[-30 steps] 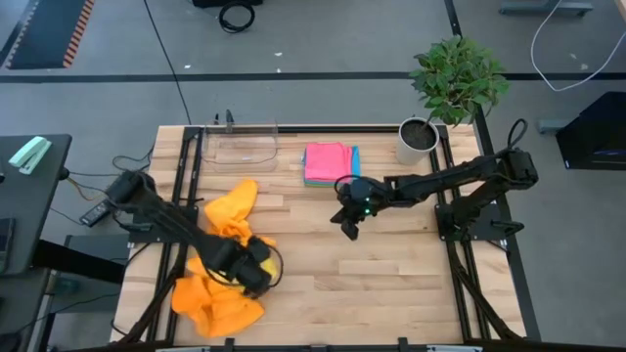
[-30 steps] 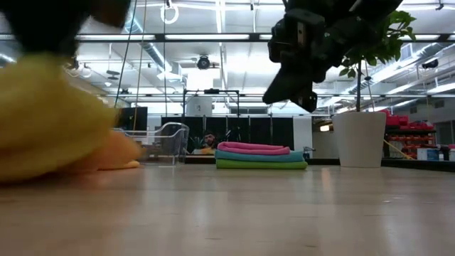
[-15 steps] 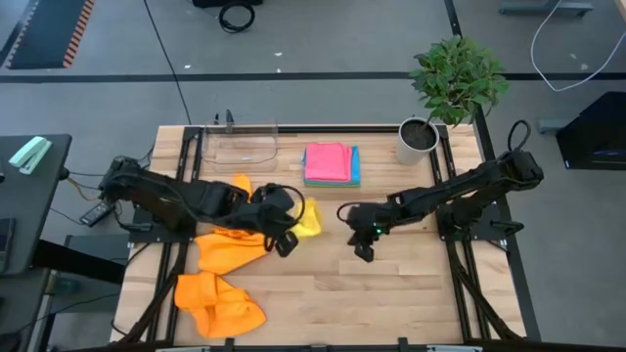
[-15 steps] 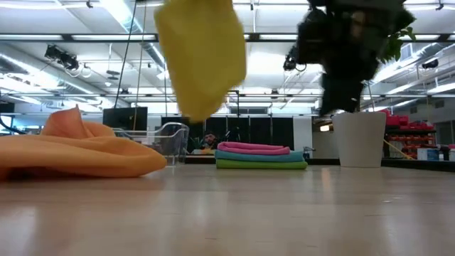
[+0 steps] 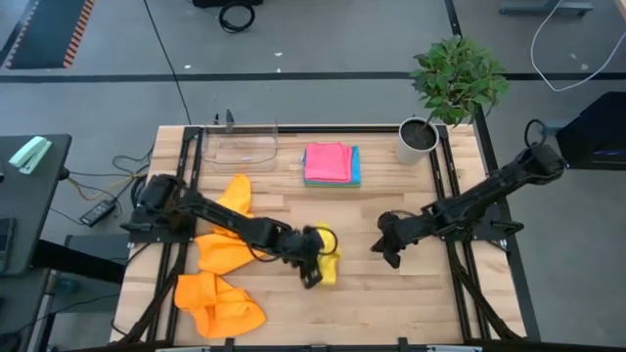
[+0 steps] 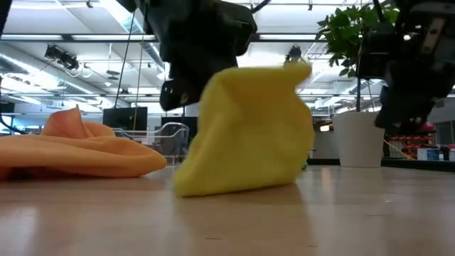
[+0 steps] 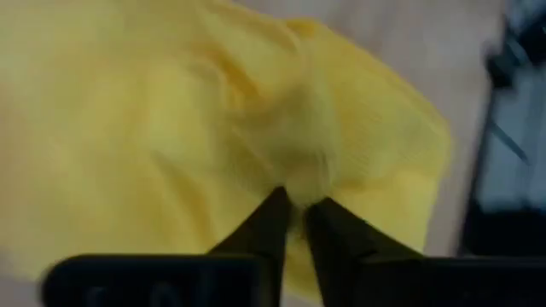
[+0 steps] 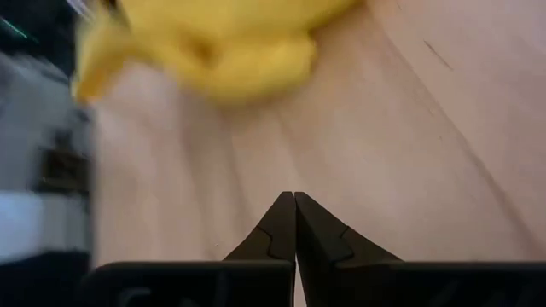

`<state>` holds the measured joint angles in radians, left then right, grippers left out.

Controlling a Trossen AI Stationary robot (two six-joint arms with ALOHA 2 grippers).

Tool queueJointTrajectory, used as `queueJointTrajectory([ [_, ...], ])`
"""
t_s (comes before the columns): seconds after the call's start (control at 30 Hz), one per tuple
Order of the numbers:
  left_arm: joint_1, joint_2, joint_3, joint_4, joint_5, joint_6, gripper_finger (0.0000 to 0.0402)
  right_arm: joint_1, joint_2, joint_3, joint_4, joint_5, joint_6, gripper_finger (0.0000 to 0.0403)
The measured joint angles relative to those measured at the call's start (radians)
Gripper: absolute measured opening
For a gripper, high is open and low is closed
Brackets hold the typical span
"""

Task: Fold microfiber towels
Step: Fold the yellow towel

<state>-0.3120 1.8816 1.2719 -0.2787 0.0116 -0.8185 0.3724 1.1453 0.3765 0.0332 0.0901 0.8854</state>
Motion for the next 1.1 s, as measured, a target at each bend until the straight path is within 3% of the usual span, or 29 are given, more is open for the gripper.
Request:
queueJointTrajectory([
  [0.1, 0.002, 0.000, 0.003, 0.001, 0.125, -0.012, 0.0120, 0.000, 0.022, -0.033, 0.128, 0.043, 0.041, 0.0010],
  [0.17, 0.006, -0.021, 0.004, -0.015, 0.152, -0.008, 0.0157, -0.011, 0.058, -0.016, 0.140, 0.075, 0.052, 0.0019],
  [0.27, 0.014, -0.073, 0.006, -0.045, 0.142, 0.005, 0.0197, -0.039, 0.134, 0.035, 0.144, 0.081, 0.040, 0.0042],
  [0.37, 0.018, -0.117, 0.006, -0.139, 0.045, 0.022, 0.0217, -0.074, 0.240, 0.108, 0.161, 0.073, 0.030, 0.0072],
  [0.47, 0.019, -0.121, 0.003, -0.254, -0.049, 0.065, 0.0219, -0.135, 0.355, 0.184, 0.159, 0.041, 0.018, 0.0102],
  [0.67, 0.023, -0.113, -0.006, -0.266, -0.061, 0.098, 0.0200, -0.280, 0.500, 0.274, 0.152, -0.066, -0.027, 0.0148],
  [0.87, -0.005, -0.117, -0.006, -0.288, -0.069, 0.147, 0.0186, -0.308, 0.562, 0.322, 0.175, -0.184, -0.066, 0.0165],
  [1.0, -0.026, -0.144, -0.024, -0.265, -0.136, 0.167, 0.0178, -0.305, 0.615, 0.357, 0.175, -0.182, -0.066, 0.0144],
  [1.1, -0.028, -0.201, -0.084, -0.225, -0.169, 0.173, 0.0173, -0.292, 0.624, 0.375, 0.174, -0.120, -0.071, 0.0082],
])
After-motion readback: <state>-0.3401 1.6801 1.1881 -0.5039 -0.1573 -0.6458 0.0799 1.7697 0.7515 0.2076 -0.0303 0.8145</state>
